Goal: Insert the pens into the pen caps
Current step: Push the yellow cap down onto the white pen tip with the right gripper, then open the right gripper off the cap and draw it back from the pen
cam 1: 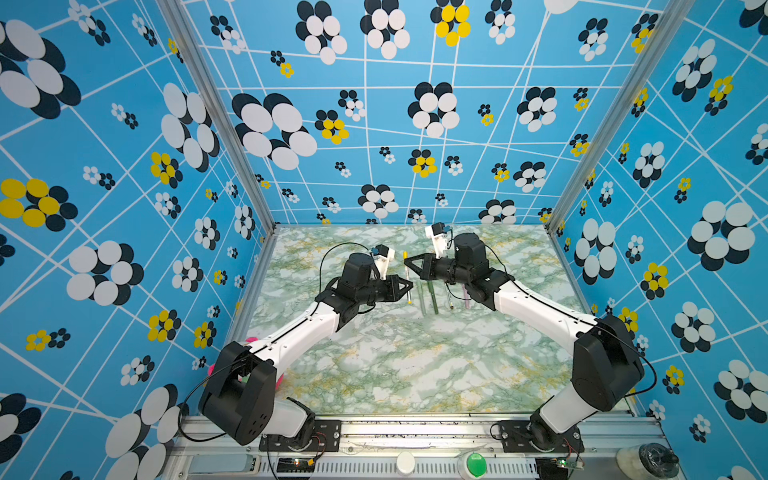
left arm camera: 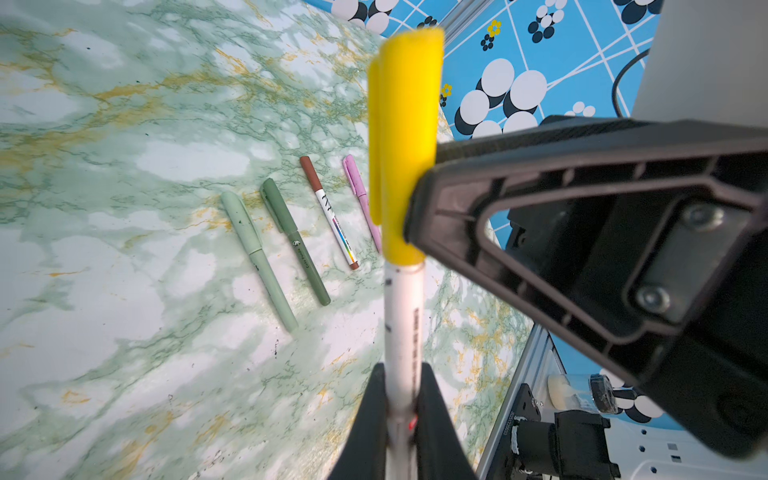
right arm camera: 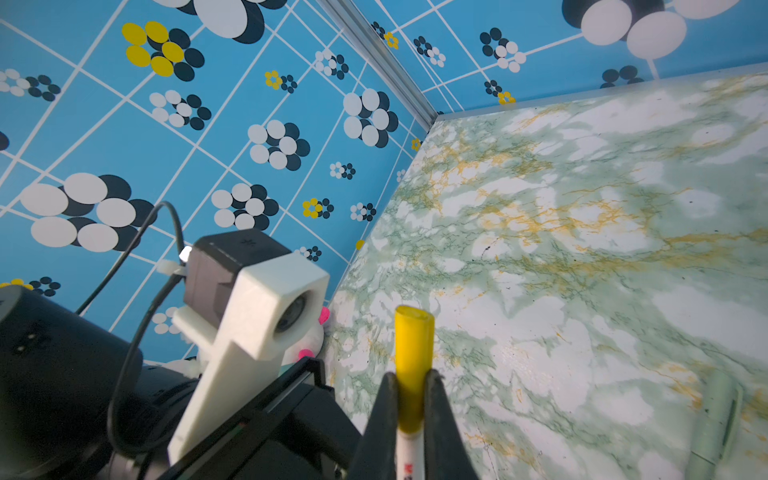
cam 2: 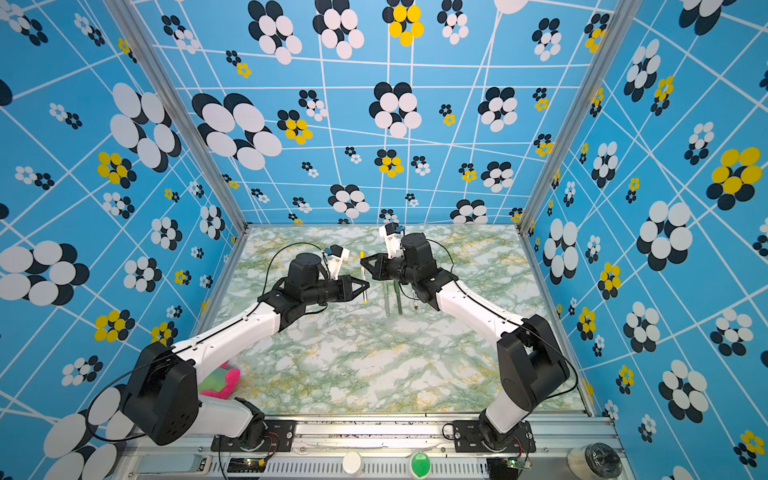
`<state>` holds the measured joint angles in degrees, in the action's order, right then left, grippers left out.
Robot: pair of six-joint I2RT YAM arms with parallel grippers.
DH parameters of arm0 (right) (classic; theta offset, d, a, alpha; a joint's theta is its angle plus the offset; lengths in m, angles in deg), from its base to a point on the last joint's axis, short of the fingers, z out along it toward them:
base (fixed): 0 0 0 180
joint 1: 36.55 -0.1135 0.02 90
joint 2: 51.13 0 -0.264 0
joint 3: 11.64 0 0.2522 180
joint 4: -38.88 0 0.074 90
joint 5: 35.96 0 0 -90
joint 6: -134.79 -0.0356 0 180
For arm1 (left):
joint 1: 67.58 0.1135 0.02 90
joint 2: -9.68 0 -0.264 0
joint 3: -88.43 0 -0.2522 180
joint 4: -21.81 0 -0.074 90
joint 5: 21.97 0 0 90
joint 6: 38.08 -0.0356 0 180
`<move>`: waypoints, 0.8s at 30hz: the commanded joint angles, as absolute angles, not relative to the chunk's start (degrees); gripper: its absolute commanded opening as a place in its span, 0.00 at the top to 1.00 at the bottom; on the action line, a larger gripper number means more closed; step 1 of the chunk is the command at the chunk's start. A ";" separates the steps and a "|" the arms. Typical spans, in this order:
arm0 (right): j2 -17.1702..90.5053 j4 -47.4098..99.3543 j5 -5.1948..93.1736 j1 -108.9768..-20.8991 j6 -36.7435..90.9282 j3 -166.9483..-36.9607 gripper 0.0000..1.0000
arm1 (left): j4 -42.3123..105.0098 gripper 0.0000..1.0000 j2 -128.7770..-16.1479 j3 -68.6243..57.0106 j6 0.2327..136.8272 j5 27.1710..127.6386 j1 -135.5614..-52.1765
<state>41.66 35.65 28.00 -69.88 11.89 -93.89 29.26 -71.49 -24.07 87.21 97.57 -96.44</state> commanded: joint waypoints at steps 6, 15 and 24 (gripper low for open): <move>35.90 25.17 26.93 -72.09 17.20 -94.53 0.76 | 24.58 1.00 -67.55 -22.40 81.00 96.60 -94.91; 29.96 16.52 29.70 -71.27 23.10 -99.14 0.56 | 32.82 1.00 -63.38 -24.81 74.61 95.97 -95.00; 32.61 8.54 35.14 -71.27 23.02 -108.08 0.49 | 41.67 1.00 -58.40 -25.25 63.14 90.70 -95.97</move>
<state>30.99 12.32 32.76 -71.41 22.60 -105.17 37.74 -60.25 -24.49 69.03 93.18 -95.46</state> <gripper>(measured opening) 0.505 0.123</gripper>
